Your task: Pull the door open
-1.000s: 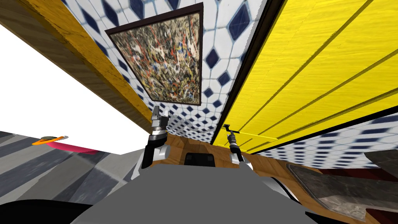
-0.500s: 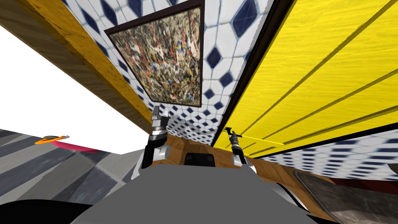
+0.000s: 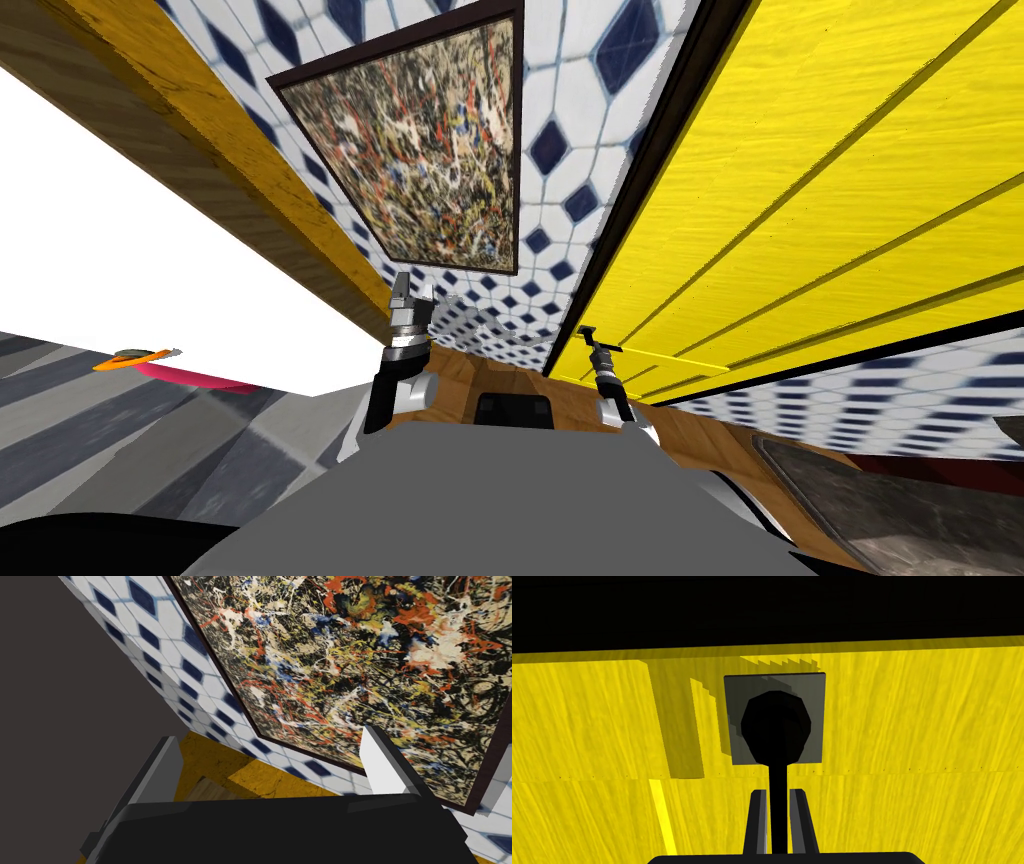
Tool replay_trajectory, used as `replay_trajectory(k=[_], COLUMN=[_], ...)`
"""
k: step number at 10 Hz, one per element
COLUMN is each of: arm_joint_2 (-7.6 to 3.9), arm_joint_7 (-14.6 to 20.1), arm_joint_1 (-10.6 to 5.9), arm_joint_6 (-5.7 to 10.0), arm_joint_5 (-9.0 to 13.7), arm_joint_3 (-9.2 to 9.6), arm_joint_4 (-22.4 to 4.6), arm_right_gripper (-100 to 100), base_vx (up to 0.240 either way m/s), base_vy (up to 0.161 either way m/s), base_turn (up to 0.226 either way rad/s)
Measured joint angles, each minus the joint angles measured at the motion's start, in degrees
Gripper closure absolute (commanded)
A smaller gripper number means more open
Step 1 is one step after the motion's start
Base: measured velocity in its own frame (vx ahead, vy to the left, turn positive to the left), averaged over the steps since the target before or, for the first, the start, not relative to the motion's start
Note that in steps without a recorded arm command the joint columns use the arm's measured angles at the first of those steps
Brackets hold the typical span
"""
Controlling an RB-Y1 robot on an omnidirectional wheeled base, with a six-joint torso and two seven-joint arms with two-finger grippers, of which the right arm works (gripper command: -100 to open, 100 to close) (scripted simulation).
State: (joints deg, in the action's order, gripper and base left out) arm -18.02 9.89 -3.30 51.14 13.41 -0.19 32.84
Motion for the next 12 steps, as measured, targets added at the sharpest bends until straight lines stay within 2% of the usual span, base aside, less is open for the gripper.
replay_trajectory(k=[1, 4, 7, 10, 12], arm_joint_2=[-0.01, -1.29, -2.86, -4.53, -4.38], arm_joint_7=[0.02, 1.58, 3.98, 6.51, 6.64], arm_joint_1=[0.01, 0.37, 2.18, 3.07, 2.98], arm_joint_6=[-0.02, 1.28, 2.57, 4.25, 4.20], arm_joint_5=[0.01, -0.40, -1.23, -2.06, -2.37], arm_joint_3=[-0.02, 0.96, 2.86, 4.72, 5.01], arm_joint_4=[-0.01, -0.29, 0.13, 0.02, -0.31], arm_right_gripper=[100, 100, 100, 100, 100], base_vx=[-0.106, -0.188, -0.212, -0.200, -0.155], base_vy=[-0.025, -0.037, -0.061, -0.051, -0.014], base_turn=[0.119, 0.120, 0.164, 0.096, 0.044])
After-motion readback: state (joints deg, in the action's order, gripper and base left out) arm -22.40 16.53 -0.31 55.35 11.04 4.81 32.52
